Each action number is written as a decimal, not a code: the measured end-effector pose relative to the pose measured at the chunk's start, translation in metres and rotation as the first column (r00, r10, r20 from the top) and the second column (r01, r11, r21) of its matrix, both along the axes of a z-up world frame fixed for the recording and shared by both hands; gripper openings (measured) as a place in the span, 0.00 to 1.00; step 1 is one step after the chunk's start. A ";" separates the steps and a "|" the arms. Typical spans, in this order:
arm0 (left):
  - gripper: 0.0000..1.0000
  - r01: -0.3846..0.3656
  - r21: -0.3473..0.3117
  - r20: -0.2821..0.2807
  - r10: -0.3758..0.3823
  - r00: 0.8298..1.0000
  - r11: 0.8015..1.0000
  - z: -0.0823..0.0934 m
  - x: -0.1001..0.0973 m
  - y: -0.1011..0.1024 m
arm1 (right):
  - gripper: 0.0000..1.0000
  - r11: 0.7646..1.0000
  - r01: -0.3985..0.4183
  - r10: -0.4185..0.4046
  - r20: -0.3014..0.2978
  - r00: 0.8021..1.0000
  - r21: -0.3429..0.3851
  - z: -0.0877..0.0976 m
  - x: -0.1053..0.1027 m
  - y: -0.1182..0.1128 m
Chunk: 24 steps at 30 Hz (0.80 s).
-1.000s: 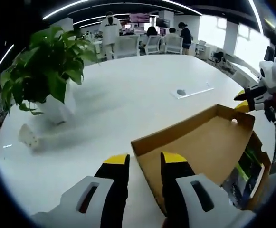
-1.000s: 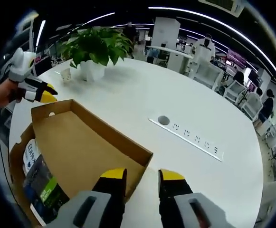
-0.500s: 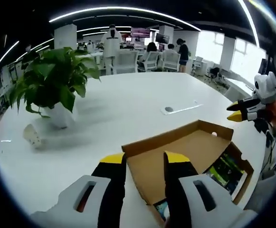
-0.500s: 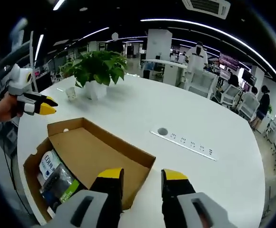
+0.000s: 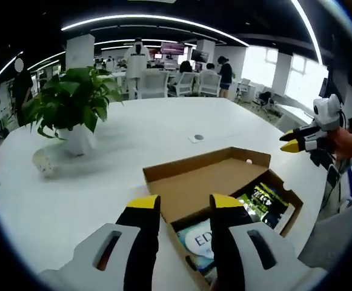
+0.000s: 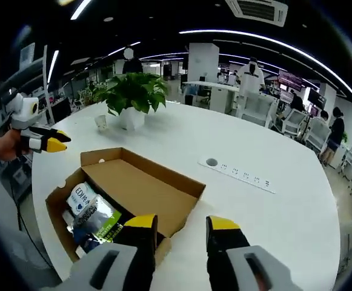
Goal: Operate the shoe box by opening the lid, removing the specified soft item, and placing it in the target area until the item is outside and the box remains undamaged.
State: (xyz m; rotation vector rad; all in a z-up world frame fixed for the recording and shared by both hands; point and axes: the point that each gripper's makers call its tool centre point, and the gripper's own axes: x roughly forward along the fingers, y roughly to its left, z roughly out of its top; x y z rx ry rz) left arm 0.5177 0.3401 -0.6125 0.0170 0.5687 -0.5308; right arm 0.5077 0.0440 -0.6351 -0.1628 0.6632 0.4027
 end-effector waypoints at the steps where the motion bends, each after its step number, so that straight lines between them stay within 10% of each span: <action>1: 0.32 -0.003 -0.006 0.002 0.003 1.000 1.000 0.000 -0.003 0.000 | 0.28 1.000 -0.001 0.001 0.000 1.000 0.003 -0.002 -0.003 0.000; 24: 0.34 0.011 -0.045 -0.028 -0.012 1.000 0.999 -0.017 -0.070 -0.027 | 0.29 0.998 -0.020 0.019 0.003 1.000 0.060 -0.018 -0.081 0.016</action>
